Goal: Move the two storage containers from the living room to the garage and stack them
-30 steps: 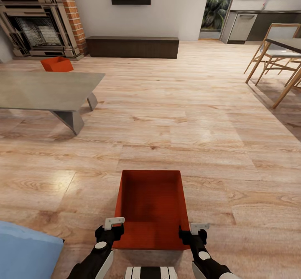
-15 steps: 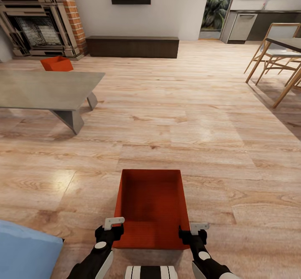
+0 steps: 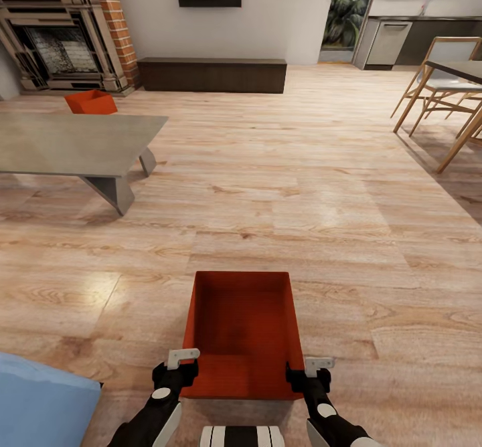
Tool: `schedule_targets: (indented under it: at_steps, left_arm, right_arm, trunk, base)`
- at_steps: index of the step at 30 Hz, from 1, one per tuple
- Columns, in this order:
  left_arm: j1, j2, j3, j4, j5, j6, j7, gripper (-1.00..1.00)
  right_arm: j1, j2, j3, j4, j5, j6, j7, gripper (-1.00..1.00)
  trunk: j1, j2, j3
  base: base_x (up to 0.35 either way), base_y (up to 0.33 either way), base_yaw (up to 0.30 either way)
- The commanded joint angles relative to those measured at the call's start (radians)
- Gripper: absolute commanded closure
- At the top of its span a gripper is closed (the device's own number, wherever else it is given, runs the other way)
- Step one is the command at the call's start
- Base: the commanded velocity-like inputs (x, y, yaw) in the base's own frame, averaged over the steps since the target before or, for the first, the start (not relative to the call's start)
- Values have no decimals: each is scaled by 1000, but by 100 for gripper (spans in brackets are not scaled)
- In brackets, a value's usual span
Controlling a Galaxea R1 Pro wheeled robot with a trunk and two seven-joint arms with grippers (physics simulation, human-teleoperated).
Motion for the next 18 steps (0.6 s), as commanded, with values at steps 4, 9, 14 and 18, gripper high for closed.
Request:
schedule_targets:
  at_steps: [4, 9, 14, 18]
  left_arm:
    - [0, 3, -4, -2, 12, 3, 9, -100]
    - [0, 4, -2, -3, 14, 6, 10, -100]
    - [0, 4, -2, -3, 15, 6, 10, -100]
    - [0, 4, -1, -3, 14, 7, 10, -100]
  right_arm:
    - [-1, 0, 7, 0, 7, -2, -9, -100]
    - [-1, -1, 10, 0, 11, -2, -9, -100]
    - [-1, -1, 10, 0, 11, -2, -9, -100]
    - [-1, -1, 9, 0, 11, -2, -9, -100]
  trunk:
    - [0, 0, -1]
    - [0, 0, -1]
    - [0, 0, -1]
    - [0, 0, -1]
  base:
    - [0, 0, 0]
    - [0, 0, 0]
    - [0, 0, 0]
    - [0, 0, 0]
